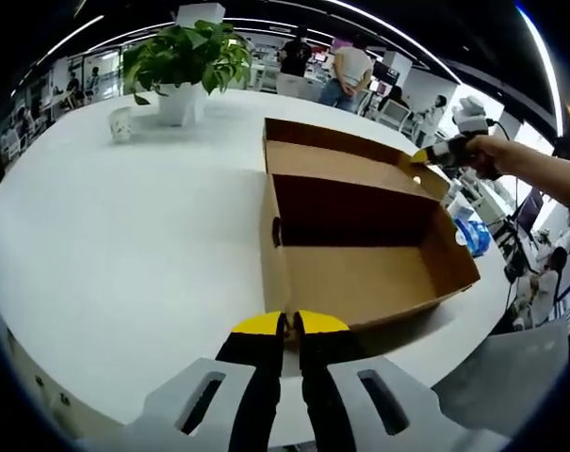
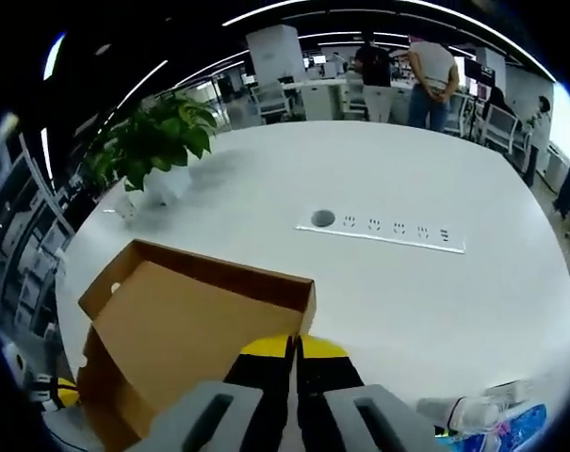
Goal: Operate the shoe box by opening the lid, removing the specified soft item, and placing it in the target area until the item is outside and the box remains undamaged.
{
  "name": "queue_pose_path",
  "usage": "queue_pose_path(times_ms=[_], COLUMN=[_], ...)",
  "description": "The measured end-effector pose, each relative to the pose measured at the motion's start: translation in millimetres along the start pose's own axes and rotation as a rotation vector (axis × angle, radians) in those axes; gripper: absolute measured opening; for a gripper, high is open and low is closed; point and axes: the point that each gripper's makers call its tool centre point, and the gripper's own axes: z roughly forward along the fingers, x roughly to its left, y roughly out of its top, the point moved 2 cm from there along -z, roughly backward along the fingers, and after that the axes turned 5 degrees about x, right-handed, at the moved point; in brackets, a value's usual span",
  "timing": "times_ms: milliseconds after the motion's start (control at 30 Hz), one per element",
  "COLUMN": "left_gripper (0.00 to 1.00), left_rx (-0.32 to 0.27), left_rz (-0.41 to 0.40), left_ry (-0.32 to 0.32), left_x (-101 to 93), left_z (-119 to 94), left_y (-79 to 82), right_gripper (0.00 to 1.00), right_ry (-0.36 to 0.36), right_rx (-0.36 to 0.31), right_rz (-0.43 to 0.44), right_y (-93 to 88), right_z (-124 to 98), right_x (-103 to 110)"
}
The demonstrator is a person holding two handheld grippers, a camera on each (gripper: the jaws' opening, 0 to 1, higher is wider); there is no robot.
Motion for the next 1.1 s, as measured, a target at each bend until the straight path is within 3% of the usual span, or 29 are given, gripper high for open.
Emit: queue_pose_path(times_ms=[733, 900, 1100], left_gripper=[0.02, 0.02, 0.03], left_rx=[-0.013, -0.012, -0.007], left_rz=[-0.02, -0.014, -0.01], left_ry=[0.002, -0.001, -0.003], left_x=[-1.4, -2.0, -1.7], left_z=[2, 2, 2], left_y=[1.4, 0.9, 1.4], right_gripper=[0.0, 0.0, 0.0], right_ry=[0.008, 0.036, 0.043], right_rx=[-0.134, -0.195, -0.231], right_rz=[-0.063, -0.065, -0.074], right_y=[12.6, 16.4, 9.5], right_z=[-32, -42, -58], right_x=[9, 15, 23])
